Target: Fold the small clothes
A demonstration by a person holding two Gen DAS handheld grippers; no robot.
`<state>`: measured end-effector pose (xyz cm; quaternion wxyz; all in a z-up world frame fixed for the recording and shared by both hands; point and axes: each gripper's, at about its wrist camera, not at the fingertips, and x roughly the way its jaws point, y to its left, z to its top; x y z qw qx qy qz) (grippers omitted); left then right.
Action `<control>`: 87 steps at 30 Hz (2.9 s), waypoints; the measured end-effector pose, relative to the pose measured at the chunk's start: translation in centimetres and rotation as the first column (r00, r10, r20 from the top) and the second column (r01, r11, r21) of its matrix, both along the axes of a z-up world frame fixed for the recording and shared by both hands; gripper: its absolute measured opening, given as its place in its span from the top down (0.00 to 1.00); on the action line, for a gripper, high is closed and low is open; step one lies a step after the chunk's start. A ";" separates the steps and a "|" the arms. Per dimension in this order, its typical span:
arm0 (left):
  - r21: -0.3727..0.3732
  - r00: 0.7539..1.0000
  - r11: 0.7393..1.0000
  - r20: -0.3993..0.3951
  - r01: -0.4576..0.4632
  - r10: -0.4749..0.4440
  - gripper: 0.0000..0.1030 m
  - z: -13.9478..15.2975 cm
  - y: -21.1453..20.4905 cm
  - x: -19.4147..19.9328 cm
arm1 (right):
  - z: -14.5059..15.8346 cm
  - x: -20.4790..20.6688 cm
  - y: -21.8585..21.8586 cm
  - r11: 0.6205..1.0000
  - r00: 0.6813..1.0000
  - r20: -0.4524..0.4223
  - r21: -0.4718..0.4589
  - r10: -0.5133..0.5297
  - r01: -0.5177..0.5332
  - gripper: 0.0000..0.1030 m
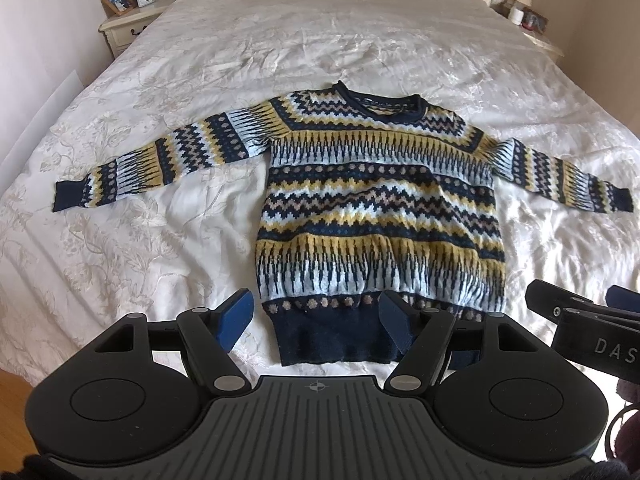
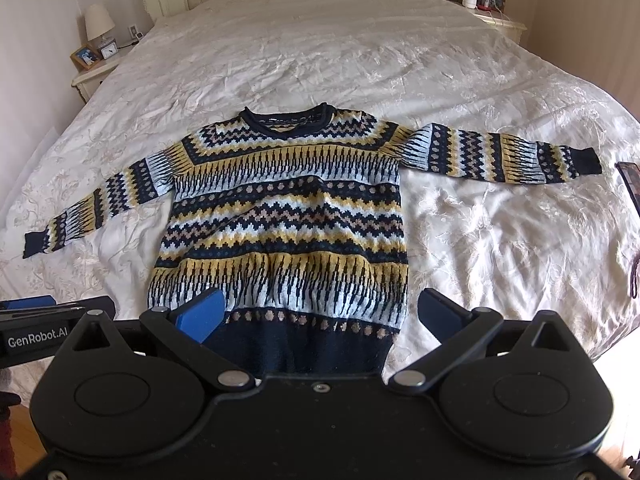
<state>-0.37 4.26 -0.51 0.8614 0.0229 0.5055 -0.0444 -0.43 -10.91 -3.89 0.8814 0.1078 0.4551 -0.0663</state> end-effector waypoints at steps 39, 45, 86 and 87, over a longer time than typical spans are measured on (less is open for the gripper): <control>0.003 1.000 1.000 -0.013 0.001 -0.001 0.33 -0.5 0.4 1.0 | -0.5 0.6 0.6 1.000 1.000 -0.008 -0.001 0.006 -0.006 0.01; 0.005 1.000 1.000 -0.015 0.003 -0.003 0.33 -0.6 0.8 1.3 | -0.7 0.6 0.6 1.000 1.000 -0.010 0.000 0.008 -0.008 0.01; -0.009 0.999 1.000 -0.036 0.018 -0.019 0.50 -1.1 -0.6 4.8 | -0.4 2.5 -1.3 0.999 1.000 0.007 0.040 -0.021 0.020 0.11; -0.010 0.999 1.000 -0.046 0.025 -0.026 0.54 -1.3 -0.9 5.1 | -0.6 2.6 -1.9 0.998 0.999 0.003 0.053 -0.035 0.034 0.14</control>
